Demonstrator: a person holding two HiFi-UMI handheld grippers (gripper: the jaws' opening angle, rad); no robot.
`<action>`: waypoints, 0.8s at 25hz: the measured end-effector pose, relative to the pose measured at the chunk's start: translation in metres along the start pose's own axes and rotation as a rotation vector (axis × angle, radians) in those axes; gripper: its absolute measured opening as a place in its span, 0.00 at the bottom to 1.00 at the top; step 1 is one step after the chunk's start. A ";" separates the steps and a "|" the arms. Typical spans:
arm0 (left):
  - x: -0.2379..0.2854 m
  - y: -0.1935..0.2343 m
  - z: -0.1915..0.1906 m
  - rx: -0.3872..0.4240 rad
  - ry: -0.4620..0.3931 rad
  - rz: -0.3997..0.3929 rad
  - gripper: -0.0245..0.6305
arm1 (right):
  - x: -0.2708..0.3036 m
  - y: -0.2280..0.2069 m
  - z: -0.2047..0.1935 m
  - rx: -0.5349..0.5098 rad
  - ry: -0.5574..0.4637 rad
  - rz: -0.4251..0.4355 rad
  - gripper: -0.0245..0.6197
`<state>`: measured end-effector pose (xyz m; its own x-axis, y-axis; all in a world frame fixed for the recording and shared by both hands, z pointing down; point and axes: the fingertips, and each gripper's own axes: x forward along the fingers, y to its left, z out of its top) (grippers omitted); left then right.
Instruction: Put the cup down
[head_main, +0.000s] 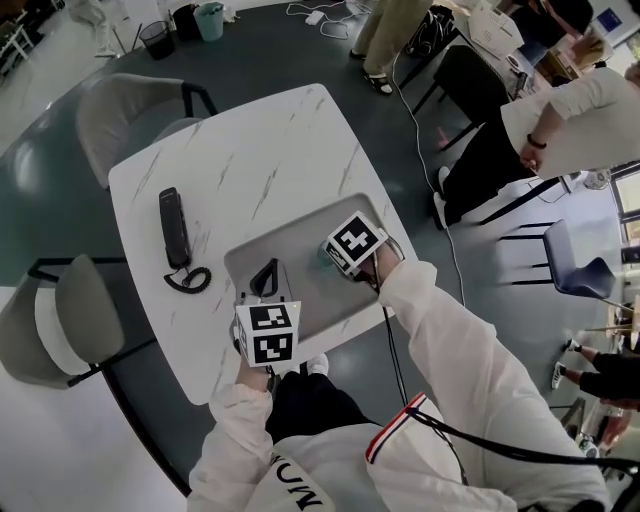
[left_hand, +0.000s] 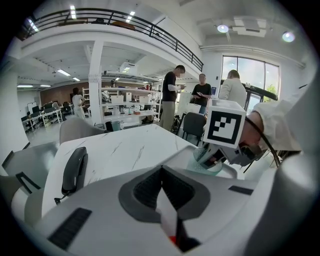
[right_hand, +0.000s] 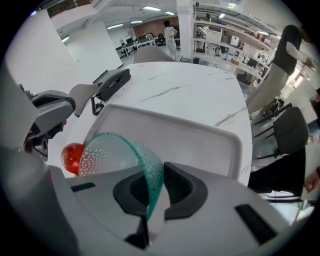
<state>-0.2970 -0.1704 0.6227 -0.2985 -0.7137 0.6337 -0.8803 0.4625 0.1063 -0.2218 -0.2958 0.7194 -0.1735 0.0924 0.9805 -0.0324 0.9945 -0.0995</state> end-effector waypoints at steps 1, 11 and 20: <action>0.001 0.000 -0.001 -0.001 0.002 0.000 0.05 | 0.002 0.000 0.000 -0.002 0.005 0.002 0.07; 0.003 0.003 -0.005 -0.012 0.012 0.002 0.05 | 0.005 -0.001 0.001 -0.001 0.024 0.014 0.07; 0.002 0.003 -0.010 -0.017 0.024 -0.006 0.05 | 0.007 -0.003 0.000 0.025 0.020 0.027 0.07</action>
<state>-0.2967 -0.1651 0.6322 -0.2843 -0.7039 0.6509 -0.8756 0.4671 0.1227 -0.2230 -0.2979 0.7264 -0.1551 0.1204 0.9805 -0.0522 0.9902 -0.1298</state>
